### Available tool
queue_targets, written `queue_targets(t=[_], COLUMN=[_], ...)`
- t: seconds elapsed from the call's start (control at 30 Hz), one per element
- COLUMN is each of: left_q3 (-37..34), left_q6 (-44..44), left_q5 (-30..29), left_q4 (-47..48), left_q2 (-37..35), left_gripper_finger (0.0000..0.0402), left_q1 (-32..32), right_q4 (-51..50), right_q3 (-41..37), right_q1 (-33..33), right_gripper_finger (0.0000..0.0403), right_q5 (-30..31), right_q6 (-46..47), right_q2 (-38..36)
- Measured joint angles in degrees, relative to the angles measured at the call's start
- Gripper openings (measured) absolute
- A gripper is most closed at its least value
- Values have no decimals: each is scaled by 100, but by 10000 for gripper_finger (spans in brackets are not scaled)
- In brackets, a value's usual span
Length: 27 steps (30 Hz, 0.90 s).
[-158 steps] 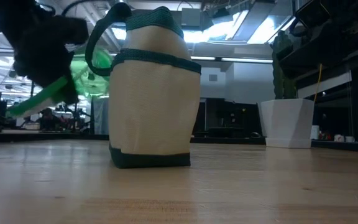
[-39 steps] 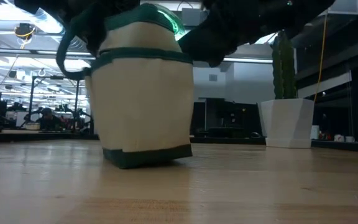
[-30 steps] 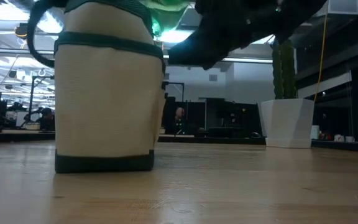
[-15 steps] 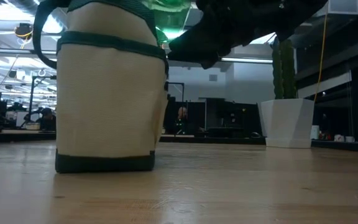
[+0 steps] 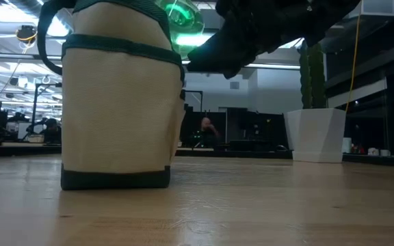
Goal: Pick & Place Garden tools in Gardening bag
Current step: Put the green spray bottle into the gardening bag
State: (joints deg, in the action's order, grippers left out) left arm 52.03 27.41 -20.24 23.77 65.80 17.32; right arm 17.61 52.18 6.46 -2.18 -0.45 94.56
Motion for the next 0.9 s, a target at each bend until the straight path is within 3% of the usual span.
queue_targets(t=[0.13, 0.3, 0.47, 0.7, 0.9], left_q3=[0, 1, 4, 0, 31], left_q6=[-133, -899, -1147, -710, -171], left_q5=[-273, -465, -138, 713, 776], left_q4=[-223, -1465, -1975, -2049, -1762], left_q2=[-70, -22, 259, 970, 1262], left_gripper_finger=[207, 207, 207, 207, 207], left_q1=[0, 37, 37, 78, 202], right_q4=[-221, -285, -314, -326, -365], right_q3=[-2, -4, -4, -4, -4], right_q1=[0, 9, 11, 46, 50], right_gripper_finger=[198, 198, 198, 198, 198], right_q5=[1, -1, -193, -255, -255], right_q6=[7, 145, 173, 302, 302], right_q2=[0, 0, 0, 0, -2])
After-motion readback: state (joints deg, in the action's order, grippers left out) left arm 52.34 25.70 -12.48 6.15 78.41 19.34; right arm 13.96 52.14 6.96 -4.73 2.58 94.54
